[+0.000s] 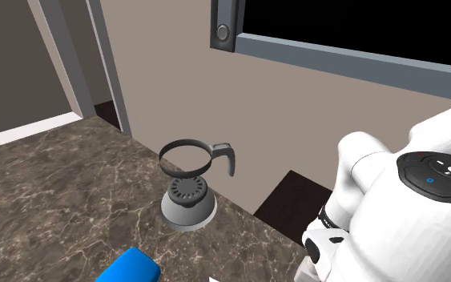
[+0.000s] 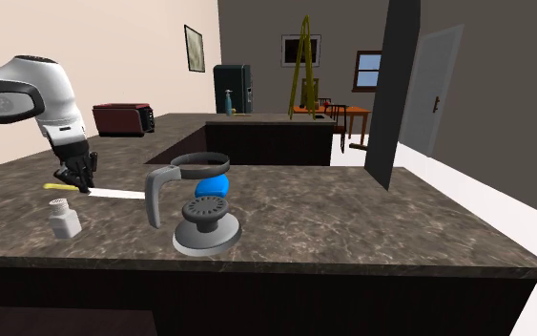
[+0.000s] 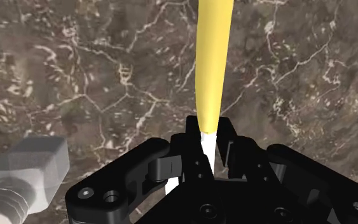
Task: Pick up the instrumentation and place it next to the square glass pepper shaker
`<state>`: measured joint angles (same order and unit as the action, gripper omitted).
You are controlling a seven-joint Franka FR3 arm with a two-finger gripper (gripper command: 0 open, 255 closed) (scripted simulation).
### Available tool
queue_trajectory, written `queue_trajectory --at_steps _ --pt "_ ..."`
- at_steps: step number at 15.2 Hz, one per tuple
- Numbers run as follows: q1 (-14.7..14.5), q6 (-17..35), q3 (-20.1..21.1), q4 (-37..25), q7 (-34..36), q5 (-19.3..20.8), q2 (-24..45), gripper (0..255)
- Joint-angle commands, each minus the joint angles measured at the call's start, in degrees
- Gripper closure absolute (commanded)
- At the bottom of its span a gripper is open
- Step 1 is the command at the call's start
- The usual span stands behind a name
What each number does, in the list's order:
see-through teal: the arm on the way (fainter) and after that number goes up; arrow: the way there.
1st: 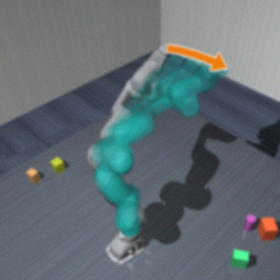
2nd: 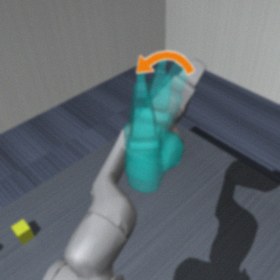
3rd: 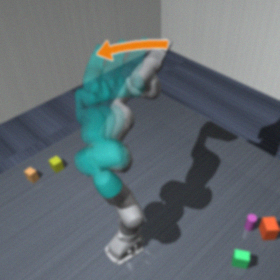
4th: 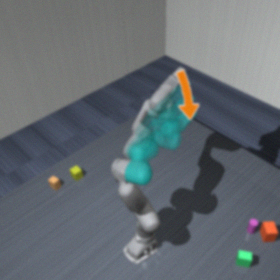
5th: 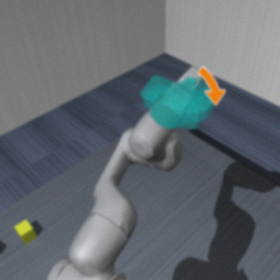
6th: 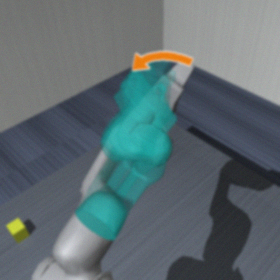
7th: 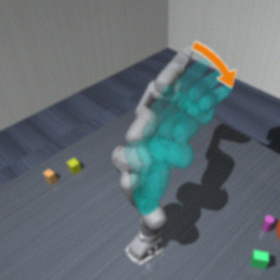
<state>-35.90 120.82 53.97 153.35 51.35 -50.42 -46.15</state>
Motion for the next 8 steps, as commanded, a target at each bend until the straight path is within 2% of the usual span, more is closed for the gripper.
queue_trajectory --at_steps 1,8 --pt "0.17 1.99 1.44 0.92 -0.53 -1.14 0.98 255" --pt "1.42 7.80 5.97 2.77 -2.10 -4.26 4.60 255"
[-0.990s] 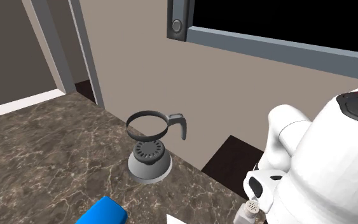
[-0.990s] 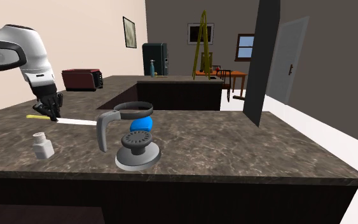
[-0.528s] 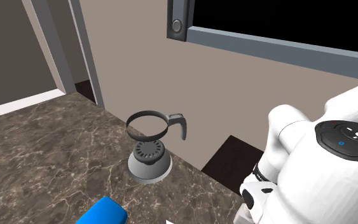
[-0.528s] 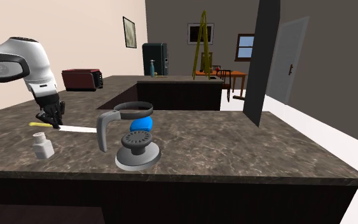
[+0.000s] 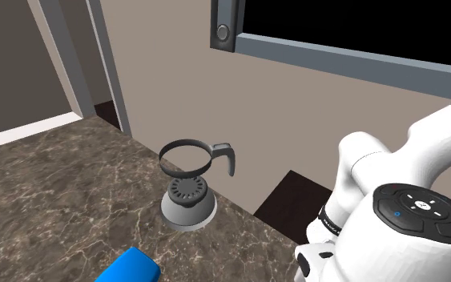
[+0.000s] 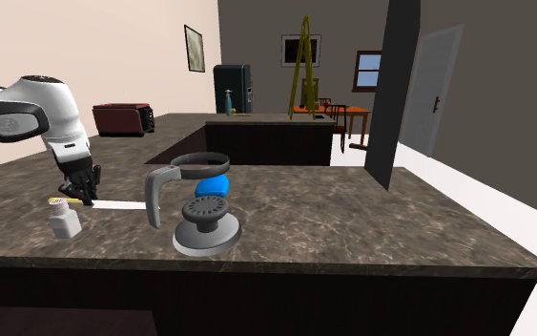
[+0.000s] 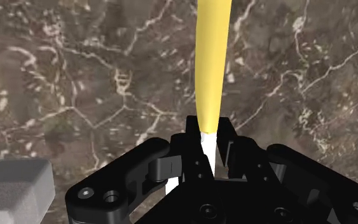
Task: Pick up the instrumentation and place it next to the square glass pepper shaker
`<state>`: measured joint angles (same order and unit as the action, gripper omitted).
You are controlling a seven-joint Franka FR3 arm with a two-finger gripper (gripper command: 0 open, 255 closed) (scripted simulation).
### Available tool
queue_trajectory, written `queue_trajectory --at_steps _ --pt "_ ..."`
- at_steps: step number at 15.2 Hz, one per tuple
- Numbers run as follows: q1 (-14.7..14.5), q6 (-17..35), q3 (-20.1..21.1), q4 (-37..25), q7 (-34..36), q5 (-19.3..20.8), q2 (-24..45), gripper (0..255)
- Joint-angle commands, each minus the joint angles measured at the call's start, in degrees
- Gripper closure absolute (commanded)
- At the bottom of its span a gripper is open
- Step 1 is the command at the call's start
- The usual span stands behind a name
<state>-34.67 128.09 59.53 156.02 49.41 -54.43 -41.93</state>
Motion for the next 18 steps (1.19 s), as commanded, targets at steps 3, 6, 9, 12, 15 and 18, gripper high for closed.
queue_trajectory --at_steps 3,6,9,12,15,18 --pt "0.20 0.55 0.43 0.09 -0.16 -0.24 0.39 255" --pt "0.20 0.53 0.41 0.08 -0.15 -0.24 0.38 255" --pt "0.20 0.53 0.41 0.08 -0.15 -0.24 0.38 0" --pt "0.20 0.53 0.41 0.08 -0.15 -0.24 0.38 0" --pt "-1.41 -4.52 -4.02 -0.66 0.79 2.27 -3.26 0" --pt "-2.31 -8.75 -7.58 -1.68 1.53 4.56 -5.97 0"
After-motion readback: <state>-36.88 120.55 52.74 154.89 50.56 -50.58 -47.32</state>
